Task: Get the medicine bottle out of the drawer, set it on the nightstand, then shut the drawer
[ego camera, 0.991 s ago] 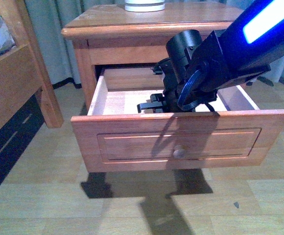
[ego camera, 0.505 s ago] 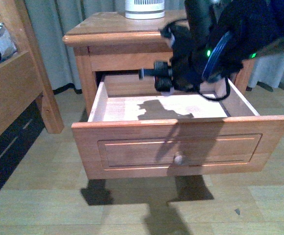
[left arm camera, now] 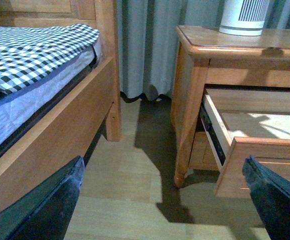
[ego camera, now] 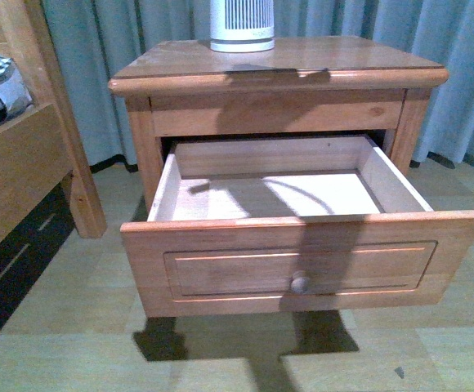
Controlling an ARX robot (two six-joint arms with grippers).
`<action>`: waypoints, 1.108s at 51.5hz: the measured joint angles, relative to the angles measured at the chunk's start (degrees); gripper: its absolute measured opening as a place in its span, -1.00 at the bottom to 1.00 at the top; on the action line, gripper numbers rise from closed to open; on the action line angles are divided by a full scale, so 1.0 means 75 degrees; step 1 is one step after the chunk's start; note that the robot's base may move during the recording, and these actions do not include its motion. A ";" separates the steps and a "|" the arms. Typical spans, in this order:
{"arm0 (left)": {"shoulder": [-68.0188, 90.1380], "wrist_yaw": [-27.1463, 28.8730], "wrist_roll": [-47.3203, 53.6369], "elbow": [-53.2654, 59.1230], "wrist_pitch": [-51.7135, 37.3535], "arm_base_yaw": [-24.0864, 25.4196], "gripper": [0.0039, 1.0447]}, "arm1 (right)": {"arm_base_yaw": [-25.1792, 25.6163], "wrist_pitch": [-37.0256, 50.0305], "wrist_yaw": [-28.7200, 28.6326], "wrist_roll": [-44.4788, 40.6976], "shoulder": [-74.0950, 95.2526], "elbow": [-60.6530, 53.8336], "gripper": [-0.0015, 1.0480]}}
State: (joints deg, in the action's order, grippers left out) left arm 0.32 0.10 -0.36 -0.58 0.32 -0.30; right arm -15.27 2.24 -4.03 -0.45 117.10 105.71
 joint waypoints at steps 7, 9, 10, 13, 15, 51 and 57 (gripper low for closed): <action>0.0000 0.0000 0.0000 0.0000 0.0000 0.0000 0.88 | 0.0236 0.0009 0.0428 -0.0286 0.0825 0.1128 -0.44; 0.0000 0.0000 0.0000 0.0000 0.0000 0.0000 0.88 | 0.0283 -0.0047 0.0542 -0.0332 0.1105 0.1437 -0.44; 0.0000 0.0000 0.0000 0.0000 0.0000 0.0000 0.88 | 0.0297 -0.0085 0.0615 -0.0347 0.1250 0.1600 -0.44; 0.0000 0.0000 0.0000 0.0000 0.0000 0.0000 0.88 | 0.0332 -0.0245 0.0726 -0.0385 0.1614 0.1967 -0.44; 0.0000 0.0000 0.0000 0.0000 0.0000 0.0000 0.88 | 0.0338 -0.0329 0.0796 -0.0425 0.1827 0.2162 -0.44; 0.0000 0.0000 0.0000 0.0000 0.0000 0.0000 0.88 | 0.0373 0.0906 0.1049 -0.0195 0.2285 0.1530 0.62; 0.0000 0.0000 0.0000 0.0000 0.0000 0.0000 0.88 | 0.0414 0.1072 0.0749 0.0399 0.1271 0.0624 0.90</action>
State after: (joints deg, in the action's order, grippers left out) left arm 0.32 0.10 -0.36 -0.58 0.32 -0.30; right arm -12.16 10.28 1.58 2.55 126.63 110.39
